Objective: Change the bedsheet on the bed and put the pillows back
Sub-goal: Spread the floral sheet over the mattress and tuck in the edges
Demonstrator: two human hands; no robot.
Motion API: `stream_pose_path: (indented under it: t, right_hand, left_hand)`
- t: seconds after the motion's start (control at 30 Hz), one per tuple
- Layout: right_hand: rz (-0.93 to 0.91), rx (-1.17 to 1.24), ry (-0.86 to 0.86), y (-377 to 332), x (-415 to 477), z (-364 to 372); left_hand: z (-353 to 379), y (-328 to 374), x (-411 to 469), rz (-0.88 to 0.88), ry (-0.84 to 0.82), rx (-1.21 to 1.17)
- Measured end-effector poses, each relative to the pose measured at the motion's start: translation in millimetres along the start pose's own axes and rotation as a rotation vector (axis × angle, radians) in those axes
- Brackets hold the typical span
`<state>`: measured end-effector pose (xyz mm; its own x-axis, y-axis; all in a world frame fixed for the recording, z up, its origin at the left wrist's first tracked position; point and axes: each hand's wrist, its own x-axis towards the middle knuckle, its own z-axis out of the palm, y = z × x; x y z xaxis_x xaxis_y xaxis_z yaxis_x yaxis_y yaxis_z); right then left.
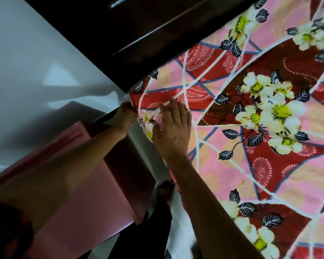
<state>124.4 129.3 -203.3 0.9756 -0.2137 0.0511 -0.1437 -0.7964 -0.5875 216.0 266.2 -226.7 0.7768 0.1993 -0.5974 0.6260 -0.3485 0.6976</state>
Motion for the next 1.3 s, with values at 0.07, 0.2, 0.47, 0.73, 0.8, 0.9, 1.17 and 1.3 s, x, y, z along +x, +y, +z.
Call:
stream_pose_path:
  t: [0.07,0.2,0.47,0.73,0.8,0.9,1.17,1.3]
  right_hand:
    - [0.040,-0.009,-0.007,11,-4,-1]
    - [0.013,-0.071,-0.061,19,21,1]
    - [-0.116,-0.203,-0.143,21,52,9]
    - [-0.243,-0.144,-0.203,-22,14,24]
    - [-0.294,-0.181,-0.257,-28,-1,33]
    - [-0.349,-0.135,-0.291,-25,-17,41]
    - [0.061,0.063,-0.423,-28,-79,79]
    - [0.229,0.044,-0.470,-29,-63,91]
  left_hand:
    - [-4,-5,8,-0.038,0.019,-0.019]
    - [-8,-9,12,-0.103,0.022,-0.080]
    - [-13,-28,24,0.197,0.018,0.300]
    - [-2,-32,33,0.119,0.347,0.342]
    - [3,-22,33,0.110,0.208,0.293]
    - [12,-11,38,0.075,0.149,0.108]
    - [-12,-24,38,-0.083,0.115,-0.113]
    - [-24,-31,22,0.116,0.073,0.159]
